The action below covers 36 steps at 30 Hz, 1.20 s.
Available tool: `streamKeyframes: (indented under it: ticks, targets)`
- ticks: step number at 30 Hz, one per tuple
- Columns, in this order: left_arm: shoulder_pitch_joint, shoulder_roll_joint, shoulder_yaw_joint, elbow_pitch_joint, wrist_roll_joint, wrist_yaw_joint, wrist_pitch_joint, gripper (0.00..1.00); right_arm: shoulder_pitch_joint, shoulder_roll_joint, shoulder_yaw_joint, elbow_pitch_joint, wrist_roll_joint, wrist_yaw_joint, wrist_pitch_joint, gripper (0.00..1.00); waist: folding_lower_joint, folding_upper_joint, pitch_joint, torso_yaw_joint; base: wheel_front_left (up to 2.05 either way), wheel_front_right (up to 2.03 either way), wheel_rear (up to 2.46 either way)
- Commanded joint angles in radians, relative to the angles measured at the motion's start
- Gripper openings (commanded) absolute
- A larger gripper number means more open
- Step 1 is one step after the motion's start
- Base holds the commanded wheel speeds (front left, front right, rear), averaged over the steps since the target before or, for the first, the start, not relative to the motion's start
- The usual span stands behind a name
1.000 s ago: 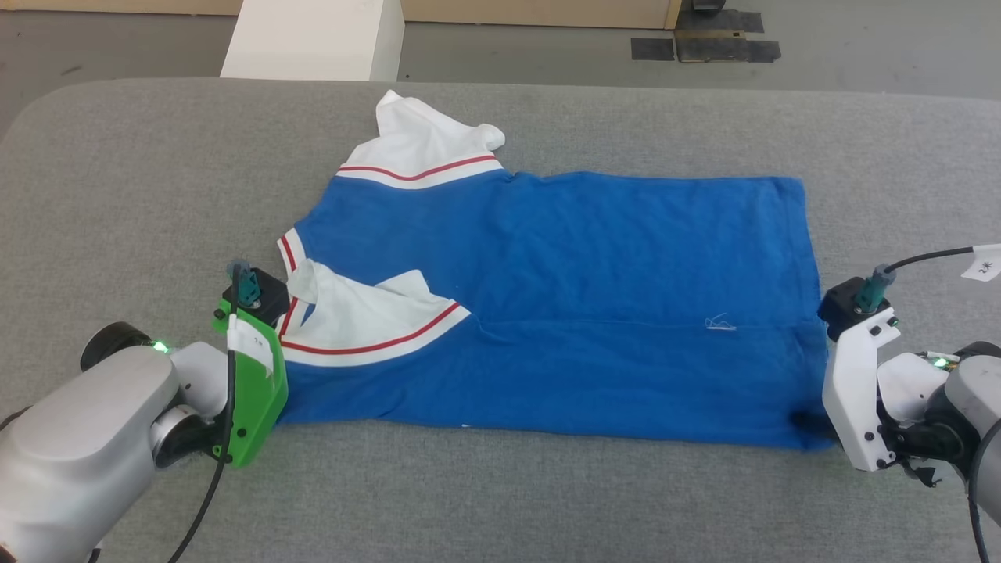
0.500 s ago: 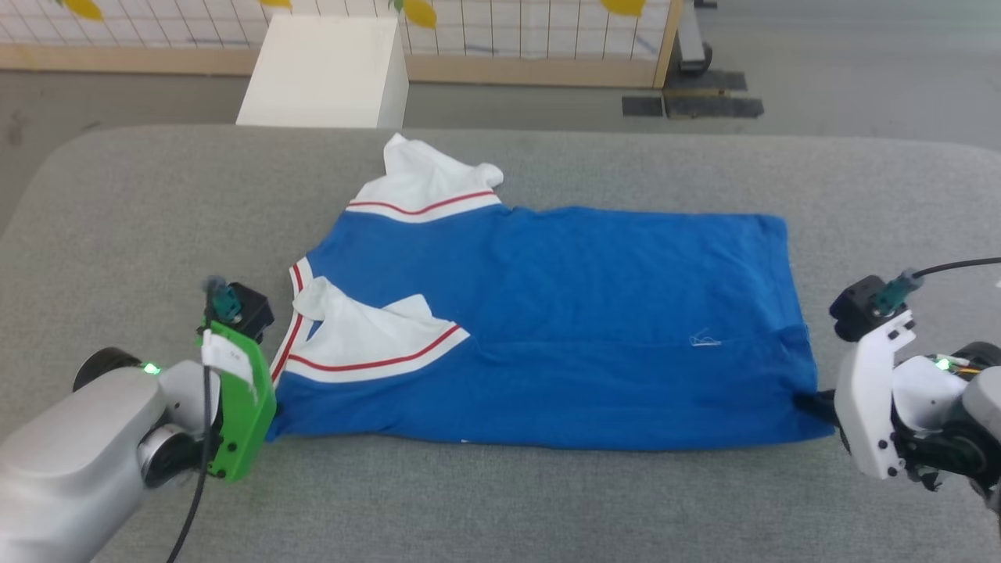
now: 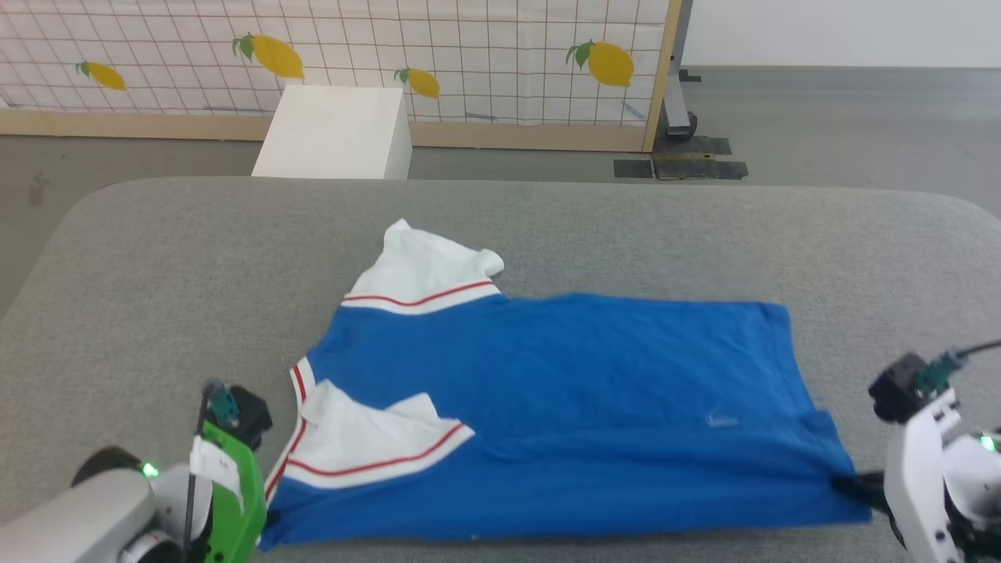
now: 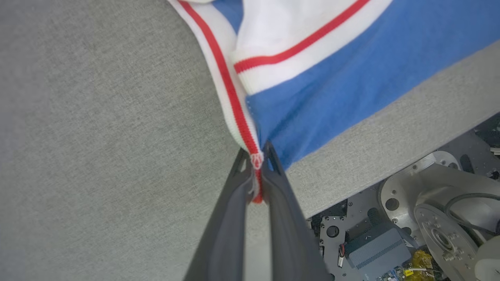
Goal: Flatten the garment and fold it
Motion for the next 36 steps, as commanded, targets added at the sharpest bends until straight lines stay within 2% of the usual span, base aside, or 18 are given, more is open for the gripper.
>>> streamKeyframes:
  ticks: [1,4,10,16,17,18,19,21,22,27,28,30,33,36]
  targets:
    - [0.026,0.014,-0.002,-0.003,-0.013,0.015,-0.008,0.00,0.033,-0.013,-0.005,0.000,0.008,-0.002,0.001,0.00,0.0000,-0.0001,-0.002,0.003,0.00,0.00,0.00]
    - [0.056,0.014,-0.004,-0.003,-0.016,0.032,-0.021,0.00,0.079,-0.019,-0.012,0.007,0.009,-0.002,0.001,0.00,0.0000,-0.0001,0.003,0.004,0.00,0.00,0.00]
    - [0.094,-0.020,-0.006,0.032,-0.043,0.052,-0.038,0.00,0.125,0.016,-0.022,0.059,-0.012,-0.002,0.009,0.00,0.0000,-0.0001,0.043,0.002,0.00,0.00,0.00]
    - [0.115,-0.064,-0.012,0.097,-0.049,0.042,-0.033,0.00,0.154,0.063,-0.011,0.105,-0.048,-0.002,0.000,0.00,0.0000,-0.0001,0.072,0.004,0.00,0.00,0.00]
    - [0.117,-0.067,-0.010,0.103,-0.052,0.041,-0.036,0.00,0.154,0.067,-0.016,0.105,-0.050,-0.002,-0.007,0.07,0.0000,-0.0001,0.071,0.003,0.00,0.00,0.00]
    - [0.118,-0.068,-0.007,0.110,-0.053,0.042,-0.044,0.13,0.152,0.069,-0.023,0.106,-0.058,-0.002,-0.018,0.44,0.0000,-0.0001,0.069,0.003,0.00,0.00,0.00]
    - [0.116,-0.067,-0.002,0.113,-0.048,0.045,-0.059,1.00,0.151,0.071,-0.030,0.108,-0.064,-0.002,-0.024,1.00,0.0000,-0.0001,0.065,0.003,0.00,0.00,0.00]
    - [0.119,-0.063,0.012,0.119,-0.049,0.053,-0.093,1.00,0.153,0.078,-0.050,0.112,-0.071,-0.002,-0.043,1.00,0.0000,-0.0001,0.053,0.001,0.00,0.00,0.00]
    - [0.114,-0.035,0.026,0.104,-0.027,0.062,-0.140,1.00,0.154,0.087,-0.090,0.100,-0.095,-0.002,-0.094,1.00,0.0000,-0.0001,0.044,-0.003,0.00,0.00,0.00]
    - [0.087,0.025,0.074,0.023,-0.036,0.068,-0.186,1.00,0.162,0.100,-0.211,0.063,-0.156,-0.002,-0.231,1.00,0.0000,-0.0001,0.037,-0.002,0.00,0.00,0.00]
    - [0.030,0.069,0.107,-0.026,0.021,0.088,-0.233,1.00,0.163,0.128,-0.326,0.045,-0.231,-0.002,-0.328,1.00,0.0000,-0.0001,0.042,-0.005,0.00,0.00,0.00]
    - [-0.013,0.080,0.134,-0.033,0.068,0.109,-0.286,1.00,0.167,0.162,-0.399,0.027,-0.291,-0.002,-0.387,1.00,0.0000,-0.0001,0.049,-0.010,0.00,0.00,0.00]
    - [-0.071,0.085,0.158,-0.021,0.137,0.134,-0.344,1.00,0.173,0.225,-0.486,-0.017,-0.374,-0.002,-0.453,1.00,0.0000,-0.0001,0.067,-0.029,0.00,0.00,0.00]
    - [-0.141,0.058,0.186,0.016,0.192,0.159,-0.395,1.00,0.179,0.302,-0.588,-0.065,-0.457,-0.002,-0.522,1.00,0.0000,-0.0001,0.089,-0.047,0.00,0.00,0.00]
